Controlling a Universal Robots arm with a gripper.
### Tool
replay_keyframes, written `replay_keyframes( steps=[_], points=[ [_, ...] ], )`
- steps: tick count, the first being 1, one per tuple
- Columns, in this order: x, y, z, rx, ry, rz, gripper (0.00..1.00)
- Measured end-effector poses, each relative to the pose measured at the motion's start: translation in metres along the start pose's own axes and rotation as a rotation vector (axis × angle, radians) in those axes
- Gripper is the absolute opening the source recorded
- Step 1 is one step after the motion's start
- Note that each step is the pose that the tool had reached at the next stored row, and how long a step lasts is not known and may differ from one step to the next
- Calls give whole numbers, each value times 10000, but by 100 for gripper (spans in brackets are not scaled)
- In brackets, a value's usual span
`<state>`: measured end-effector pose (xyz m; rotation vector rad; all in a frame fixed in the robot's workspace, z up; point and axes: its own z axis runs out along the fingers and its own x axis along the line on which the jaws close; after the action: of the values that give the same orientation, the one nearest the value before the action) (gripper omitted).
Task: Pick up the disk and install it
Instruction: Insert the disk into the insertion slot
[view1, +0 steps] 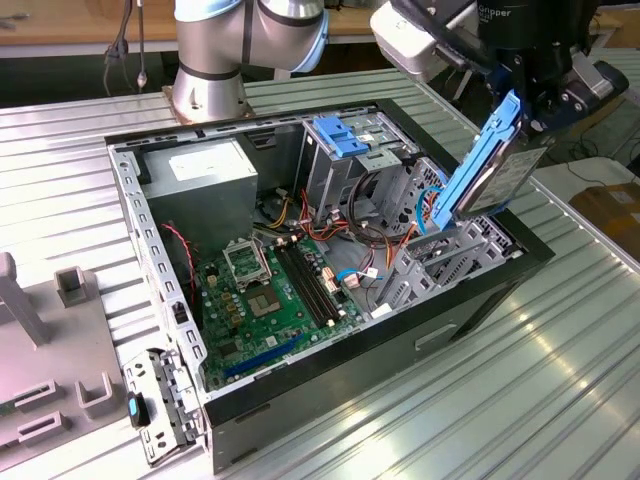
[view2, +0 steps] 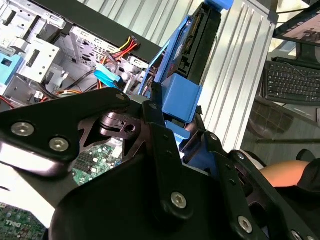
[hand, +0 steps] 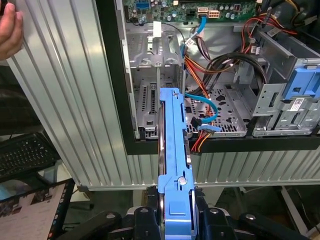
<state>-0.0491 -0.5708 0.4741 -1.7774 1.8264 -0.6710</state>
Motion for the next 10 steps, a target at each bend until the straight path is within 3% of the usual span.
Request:
replay_keyframes(
  steps=[3, 10],
  points=[
    [3, 42, 19, 260, -11, 8, 37],
    [15, 168, 61, 393, -16, 9, 37]
  ],
)
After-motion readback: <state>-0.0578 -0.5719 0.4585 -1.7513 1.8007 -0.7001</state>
